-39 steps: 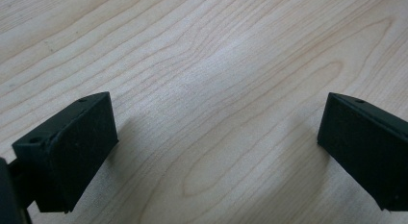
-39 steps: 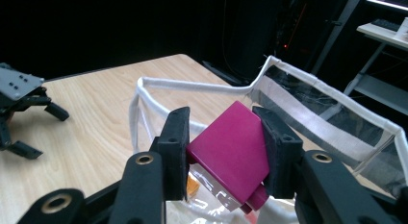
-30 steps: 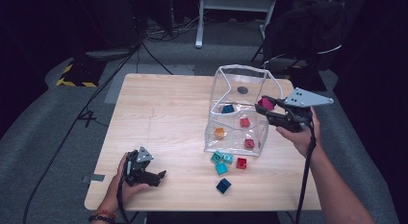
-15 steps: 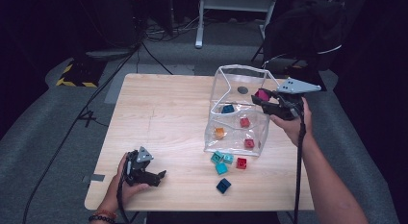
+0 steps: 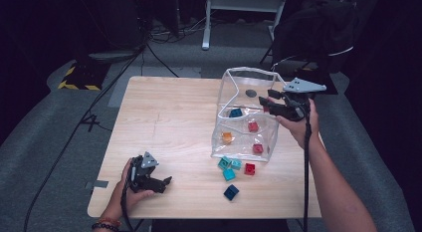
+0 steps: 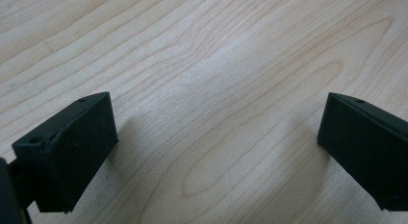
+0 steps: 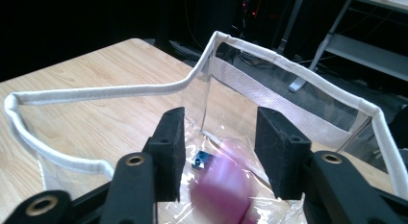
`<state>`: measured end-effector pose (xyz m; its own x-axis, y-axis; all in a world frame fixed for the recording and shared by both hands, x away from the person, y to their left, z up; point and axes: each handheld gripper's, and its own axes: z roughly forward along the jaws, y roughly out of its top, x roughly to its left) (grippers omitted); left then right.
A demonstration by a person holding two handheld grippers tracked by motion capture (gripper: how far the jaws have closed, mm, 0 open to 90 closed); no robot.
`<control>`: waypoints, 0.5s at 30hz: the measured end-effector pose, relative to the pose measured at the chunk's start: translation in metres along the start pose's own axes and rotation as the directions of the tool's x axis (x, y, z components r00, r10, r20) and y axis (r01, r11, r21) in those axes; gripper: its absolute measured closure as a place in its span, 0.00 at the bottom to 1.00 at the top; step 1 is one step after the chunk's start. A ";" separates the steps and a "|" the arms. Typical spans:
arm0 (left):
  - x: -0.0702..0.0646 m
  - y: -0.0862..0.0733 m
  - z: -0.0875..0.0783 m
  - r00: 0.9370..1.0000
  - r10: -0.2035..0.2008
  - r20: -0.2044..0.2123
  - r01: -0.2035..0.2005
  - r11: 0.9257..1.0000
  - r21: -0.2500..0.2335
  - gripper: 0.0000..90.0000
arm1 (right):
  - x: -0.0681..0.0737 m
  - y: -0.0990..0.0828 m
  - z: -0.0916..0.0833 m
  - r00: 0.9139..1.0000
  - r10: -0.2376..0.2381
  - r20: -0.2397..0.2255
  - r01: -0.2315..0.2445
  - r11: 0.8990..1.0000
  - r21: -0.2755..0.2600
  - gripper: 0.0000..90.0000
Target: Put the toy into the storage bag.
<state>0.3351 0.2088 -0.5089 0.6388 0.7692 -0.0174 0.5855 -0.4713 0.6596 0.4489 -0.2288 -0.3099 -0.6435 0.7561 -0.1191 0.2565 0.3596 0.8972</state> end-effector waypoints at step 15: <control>0.000 0.000 0.000 1.000 0.000 0.000 0.000 1.000 0.000 0.01 | 0.009 0.004 -0.040 0.999 -0.044 -0.015 0.043 0.997 -0.068 0.58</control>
<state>0.3351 0.2088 -0.5088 0.6388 0.7692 -0.0174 0.5857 -0.4715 0.6593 0.4154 -0.2424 -0.2905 -0.6652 0.7310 -0.1521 0.1791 0.3540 0.9180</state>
